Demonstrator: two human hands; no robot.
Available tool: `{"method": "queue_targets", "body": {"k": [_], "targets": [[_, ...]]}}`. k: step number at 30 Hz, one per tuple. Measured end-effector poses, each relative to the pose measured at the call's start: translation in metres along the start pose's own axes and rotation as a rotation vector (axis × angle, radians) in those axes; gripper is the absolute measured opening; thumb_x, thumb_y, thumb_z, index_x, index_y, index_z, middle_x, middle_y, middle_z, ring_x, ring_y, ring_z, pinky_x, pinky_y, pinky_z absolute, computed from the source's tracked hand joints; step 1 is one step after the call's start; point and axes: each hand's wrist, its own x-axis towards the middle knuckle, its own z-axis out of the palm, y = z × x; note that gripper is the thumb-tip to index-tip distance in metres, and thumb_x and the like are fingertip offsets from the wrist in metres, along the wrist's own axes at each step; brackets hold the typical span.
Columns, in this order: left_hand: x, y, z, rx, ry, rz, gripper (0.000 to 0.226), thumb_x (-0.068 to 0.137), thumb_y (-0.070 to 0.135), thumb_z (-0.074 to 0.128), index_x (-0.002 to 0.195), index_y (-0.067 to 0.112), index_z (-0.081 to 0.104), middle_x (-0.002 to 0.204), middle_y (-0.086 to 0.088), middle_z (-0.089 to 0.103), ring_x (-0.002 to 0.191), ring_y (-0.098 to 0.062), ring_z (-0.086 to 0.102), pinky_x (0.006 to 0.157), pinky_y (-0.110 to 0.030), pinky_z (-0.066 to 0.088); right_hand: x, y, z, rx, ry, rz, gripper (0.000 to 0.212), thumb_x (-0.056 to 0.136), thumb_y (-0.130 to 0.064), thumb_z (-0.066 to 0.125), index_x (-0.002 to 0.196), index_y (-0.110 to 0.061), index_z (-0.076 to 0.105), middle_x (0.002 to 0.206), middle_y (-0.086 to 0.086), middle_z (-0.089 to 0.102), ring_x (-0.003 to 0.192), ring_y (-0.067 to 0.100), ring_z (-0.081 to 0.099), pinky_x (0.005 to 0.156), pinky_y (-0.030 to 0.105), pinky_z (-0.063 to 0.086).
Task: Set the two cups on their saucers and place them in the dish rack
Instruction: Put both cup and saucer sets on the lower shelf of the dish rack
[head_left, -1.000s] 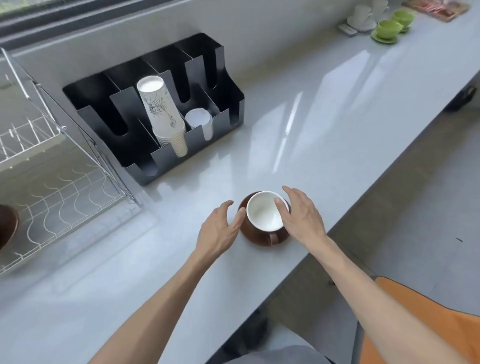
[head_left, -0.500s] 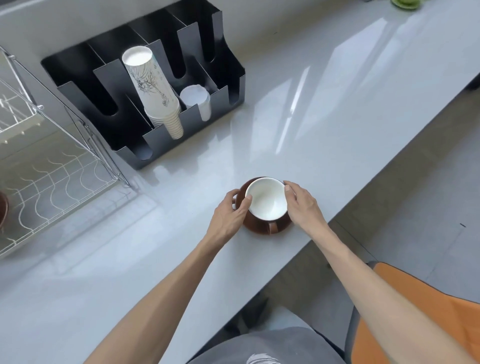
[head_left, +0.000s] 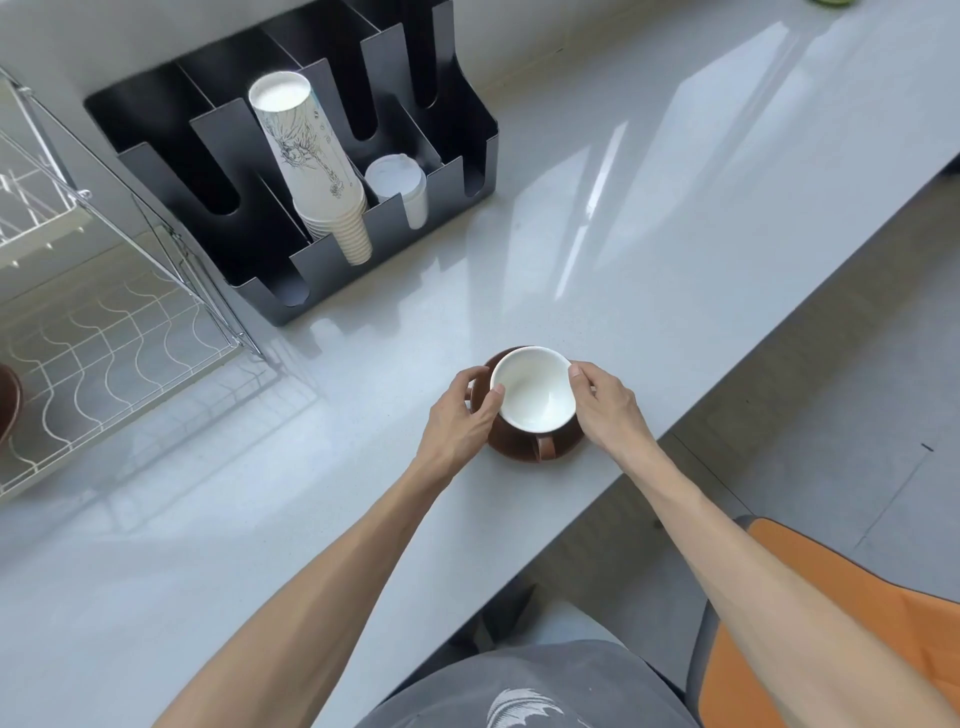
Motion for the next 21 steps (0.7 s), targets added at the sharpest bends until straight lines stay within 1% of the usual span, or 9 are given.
{"method": "queue_targets", "body": {"k": [5, 8, 12, 15, 18, 21], "targets": [[-0.004, -0.004, -0.012, 0.004, 0.022, 0.012, 0.039, 0.091, 0.052, 0.060, 0.128, 0.040, 0.058, 0.129, -0.004, 0.057, 0.118, -0.025, 0.061, 0.100, -0.050, 0.055, -0.005, -0.011, 0.006, 0.002, -0.013, -0.036, 0.039, 0.107, -0.032, 0.032, 0.112, -0.009, 0.063, 0.087, 0.008, 0.060, 0.089, 0.029, 0.054, 0.073, 0.036, 0.039], [-0.010, -0.007, -0.025, -0.014, 0.049, 0.008, 0.041, 0.086, 0.058, 0.060, 0.124, 0.043, 0.059, 0.130, -0.004, 0.058, 0.116, -0.026, 0.064, 0.098, -0.049, 0.056, -0.008, -0.023, 0.013, -0.001, -0.031, -0.068, 0.039, 0.106, -0.032, 0.032, 0.110, -0.008, 0.063, 0.092, 0.011, 0.063, 0.092, 0.031, 0.056, 0.076, 0.038, 0.043], [-0.016, -0.010, -0.047, -0.043, 0.091, 0.028, 0.034, 0.088, 0.057, 0.060, 0.118, 0.042, 0.064, 0.119, 0.008, 0.060, 0.114, -0.024, 0.064, 0.095, -0.049, 0.058, -0.008, -0.043, 0.023, -0.013, -0.050, -0.119, 0.039, 0.106, -0.033, 0.033, 0.109, -0.008, 0.063, 0.096, 0.012, 0.066, 0.098, 0.033, 0.059, 0.083, 0.041, 0.046], [-0.023, -0.015, -0.068, -0.062, 0.131, 0.037, 0.029, 0.089, 0.055, 0.060, 0.115, 0.043, 0.065, 0.117, 0.011, 0.061, 0.115, -0.021, 0.062, 0.094, -0.049, 0.059, -0.012, -0.060, 0.037, -0.021, -0.079, -0.163, 0.040, 0.106, -0.032, 0.033, 0.112, -0.007, 0.063, 0.102, 0.015, 0.067, 0.103, 0.033, 0.059, 0.086, 0.041, 0.046], [-0.035, -0.020, -0.091, -0.077, 0.183, 0.034, 0.030, 0.089, 0.055, 0.060, 0.116, 0.043, 0.065, 0.118, 0.009, 0.061, 0.117, -0.021, 0.061, 0.093, -0.049, 0.059, -0.017, -0.078, 0.053, -0.039, -0.119, -0.209, 0.040, 0.107, -0.032, 0.033, 0.112, -0.008, 0.063, 0.101, 0.013, 0.067, 0.104, 0.033, 0.058, 0.084, 0.039, 0.044], [-0.045, -0.025, -0.113, -0.096, 0.221, 0.022, 0.031, 0.092, 0.051, 0.061, 0.120, 0.039, 0.065, 0.122, 0.000, 0.062, 0.116, -0.023, 0.062, 0.089, -0.050, 0.061, -0.023, -0.096, 0.069, -0.051, -0.160, -0.244, 0.039, 0.107, -0.033, 0.033, 0.120, -0.012, 0.064, 0.106, 0.006, 0.066, 0.109, 0.029, 0.057, 0.085, 0.034, 0.042]]}}
